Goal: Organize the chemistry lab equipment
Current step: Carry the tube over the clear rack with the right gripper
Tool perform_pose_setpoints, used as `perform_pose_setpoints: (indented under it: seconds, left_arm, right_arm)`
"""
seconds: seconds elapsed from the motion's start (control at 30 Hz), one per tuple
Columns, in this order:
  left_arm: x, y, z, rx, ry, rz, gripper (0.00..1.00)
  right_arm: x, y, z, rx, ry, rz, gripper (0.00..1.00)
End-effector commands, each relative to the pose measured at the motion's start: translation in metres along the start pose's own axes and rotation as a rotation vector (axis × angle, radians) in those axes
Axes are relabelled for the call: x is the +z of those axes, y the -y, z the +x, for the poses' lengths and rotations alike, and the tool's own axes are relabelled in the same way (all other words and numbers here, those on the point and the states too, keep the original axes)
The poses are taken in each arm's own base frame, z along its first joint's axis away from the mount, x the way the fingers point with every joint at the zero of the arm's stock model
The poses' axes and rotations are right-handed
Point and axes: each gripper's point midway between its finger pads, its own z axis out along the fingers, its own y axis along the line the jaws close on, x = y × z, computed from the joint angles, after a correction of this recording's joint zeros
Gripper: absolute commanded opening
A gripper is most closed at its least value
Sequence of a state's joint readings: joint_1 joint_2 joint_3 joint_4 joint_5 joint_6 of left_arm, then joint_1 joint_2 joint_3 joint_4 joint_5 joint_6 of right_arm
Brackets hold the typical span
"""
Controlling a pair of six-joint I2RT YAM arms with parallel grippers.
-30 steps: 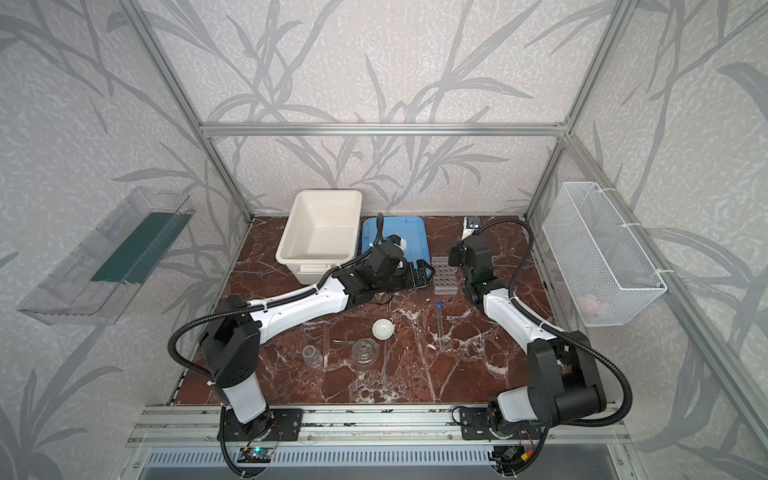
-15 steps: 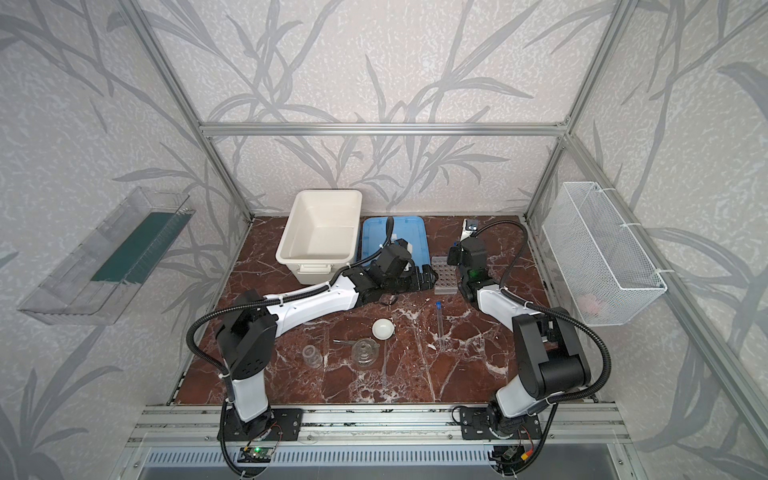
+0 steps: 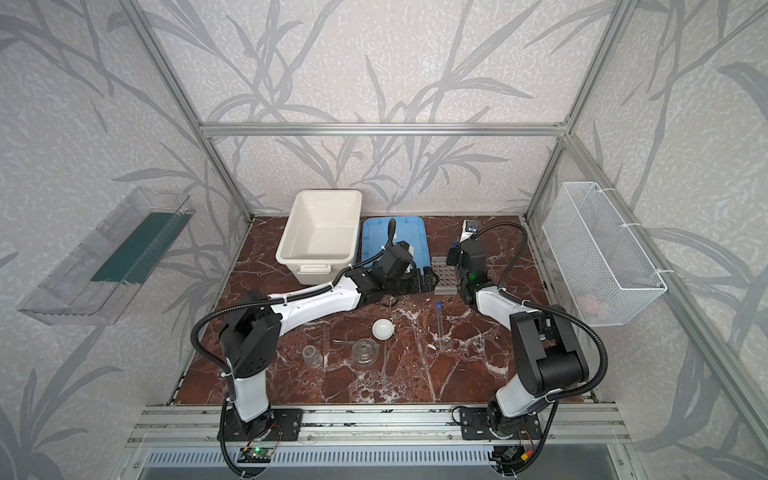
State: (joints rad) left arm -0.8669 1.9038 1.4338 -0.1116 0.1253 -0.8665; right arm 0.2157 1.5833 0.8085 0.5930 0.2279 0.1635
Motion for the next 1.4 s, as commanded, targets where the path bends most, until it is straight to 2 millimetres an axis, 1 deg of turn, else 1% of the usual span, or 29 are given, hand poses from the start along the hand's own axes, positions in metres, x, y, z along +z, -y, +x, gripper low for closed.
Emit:
perform_pose_setpoints:
  seconds: [0.0, 0.1, 0.2, 0.27, 0.7, 0.83, 1.07, 1.17, 1.23, 1.37]
  left_arm:
    - [0.0, 0.005, -0.002, 0.006, 0.013, 0.01, 0.99]
    - [0.001, 0.004, -0.002, 0.002, 0.016, 0.009, 0.99]
    - [0.001, 0.004, -0.001, -0.004, 0.017, 0.018, 0.99]
    - [0.001, 0.004, -0.001, -0.003, 0.018, 0.021, 0.99]
    - [0.002, 0.003, 0.002, -0.01, 0.014, 0.021, 0.99]
    - [0.002, 0.003, 0.003, -0.009, 0.011, 0.023, 0.99]
    - [0.004, 0.002, 0.003, -0.008, 0.01, 0.024, 0.99]
    - [0.005, 0.001, 0.004, -0.014, 0.009, 0.022, 0.99]
    - [0.005, 0.0, 0.004, -0.015, 0.009, 0.021, 0.99]
    - [0.004, 0.002, 0.003, -0.014, 0.011, 0.026, 0.99]
  right_arm:
    - [-0.004, 0.0, -0.02, -0.009, 0.034, 0.003, 0.13]
    - [-0.014, 0.003, -0.028, -0.002, 0.049, 0.011, 0.13]
    - [-0.022, 0.007, -0.024, 0.005, 0.044, 0.016, 0.13]
    - [-0.024, 0.008, -0.019, 0.011, 0.037, 0.019, 0.13]
    - [-0.01, 0.011, 0.0, 0.041, 0.028, 0.038, 0.13]
    - [-0.001, 0.008, 0.002, 0.019, 0.021, 0.033, 0.13]
    - [0.004, 0.006, 0.014, 0.02, -0.006, 0.024, 0.13]
    - [0.0, 0.008, 0.013, 0.029, -0.001, 0.026, 0.13]
    - [-0.005, 0.007, 0.007, 0.028, 0.012, 0.021, 0.13]
    - [-0.012, 0.002, -0.016, 0.015, 0.047, -0.002, 0.13]
